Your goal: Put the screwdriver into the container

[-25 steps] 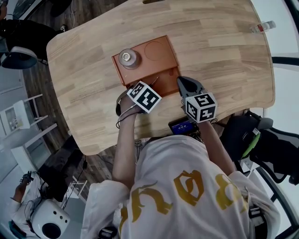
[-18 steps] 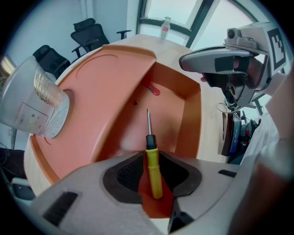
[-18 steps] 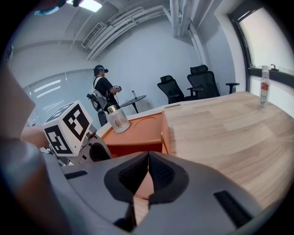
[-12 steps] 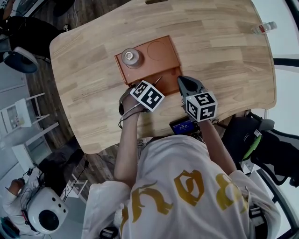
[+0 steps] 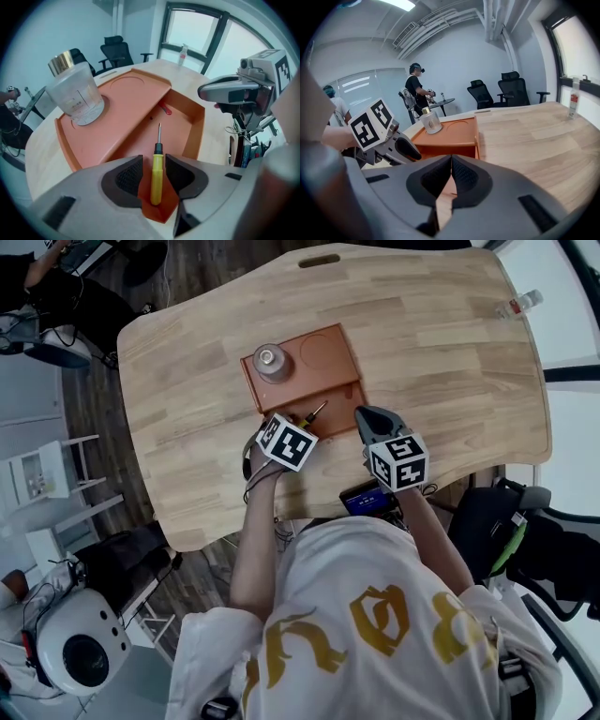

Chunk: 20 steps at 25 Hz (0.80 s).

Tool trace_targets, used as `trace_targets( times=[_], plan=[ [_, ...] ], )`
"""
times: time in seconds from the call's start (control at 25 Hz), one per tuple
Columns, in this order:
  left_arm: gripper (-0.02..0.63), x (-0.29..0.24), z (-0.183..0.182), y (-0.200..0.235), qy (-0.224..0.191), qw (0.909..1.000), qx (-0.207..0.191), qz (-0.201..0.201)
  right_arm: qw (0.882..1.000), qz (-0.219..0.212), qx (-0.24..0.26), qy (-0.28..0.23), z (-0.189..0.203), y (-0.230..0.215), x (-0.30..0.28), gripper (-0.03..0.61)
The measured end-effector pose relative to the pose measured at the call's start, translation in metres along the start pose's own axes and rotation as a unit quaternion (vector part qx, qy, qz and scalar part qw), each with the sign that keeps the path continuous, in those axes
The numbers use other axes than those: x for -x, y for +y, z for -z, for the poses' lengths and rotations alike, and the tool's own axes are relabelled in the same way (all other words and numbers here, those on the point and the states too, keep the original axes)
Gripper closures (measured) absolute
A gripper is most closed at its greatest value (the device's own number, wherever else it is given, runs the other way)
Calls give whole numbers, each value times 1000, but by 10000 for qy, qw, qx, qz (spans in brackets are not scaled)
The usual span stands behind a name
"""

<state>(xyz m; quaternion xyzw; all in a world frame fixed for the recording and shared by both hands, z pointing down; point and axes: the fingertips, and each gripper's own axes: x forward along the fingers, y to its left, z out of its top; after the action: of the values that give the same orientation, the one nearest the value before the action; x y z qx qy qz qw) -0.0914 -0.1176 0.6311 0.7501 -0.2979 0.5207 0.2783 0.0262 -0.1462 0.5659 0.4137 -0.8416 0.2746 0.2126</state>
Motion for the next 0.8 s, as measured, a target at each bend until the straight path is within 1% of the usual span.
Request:
trace_targets(
  times=[0.12, 0.2, 0.24, 0.4, 0.48, 0.52, 0.56, 0.6, 0.64, 0.68, 0.76, 0.8],
  plan=[
    [472, 17, -7, -1, -410, 9988, 93, -231, 9999, 3, 111, -56, -1, 5, 8, 568],
    [475, 32, -10, -3, -724, 9962, 285, -379, 9994, 26, 288, -165, -6, 12, 18, 568],
    [489, 40, -9, -3, -863, 9944, 393, -459, 9988, 32, 430, -239, -9, 17, 24, 568],
    [560, 66, -3, 1, -1363, 9843, 784, -807, 9952, -42, 894, -403, -19, 36, 35, 568],
    [586, 81, 2, 4, -1643, 9759, 1119, -903, 9941, -5, 977, -467, -22, 41, 40, 568],
    [597, 91, 3, 5, -1844, 9695, 1328, -914, 9936, 23, 998, -529, -25, 43, 43, 568],
    [603, 103, 1, 5, -2110, 9613, 1529, -897, 9929, 43, 1021, -604, -30, 45, 47, 568],
    [603, 116, -2, 5, -2437, 9510, 1689, -874, 9920, 45, 1054, -687, -35, 47, 51, 568],
    [604, 129, -6, 6, -2806, 9389, 1784, -884, 9909, 23, 1102, -774, -41, 50, 55, 568],
    [604, 144, -10, 7, -3196, 9252, 1809, -956, 9895, -15, 1162, -861, -48, 54, 59, 568],
    [604, 174, -17, 10, -3876, 8976, 1714, -1209, 9867, -62, 1273, -1011, -60, 63, 65, 568],
    [604, 184, -19, 10, -4092, 8883, 1652, -1273, 9856, -61, 1302, -1074, -64, 67, 67, 568]
  ],
)
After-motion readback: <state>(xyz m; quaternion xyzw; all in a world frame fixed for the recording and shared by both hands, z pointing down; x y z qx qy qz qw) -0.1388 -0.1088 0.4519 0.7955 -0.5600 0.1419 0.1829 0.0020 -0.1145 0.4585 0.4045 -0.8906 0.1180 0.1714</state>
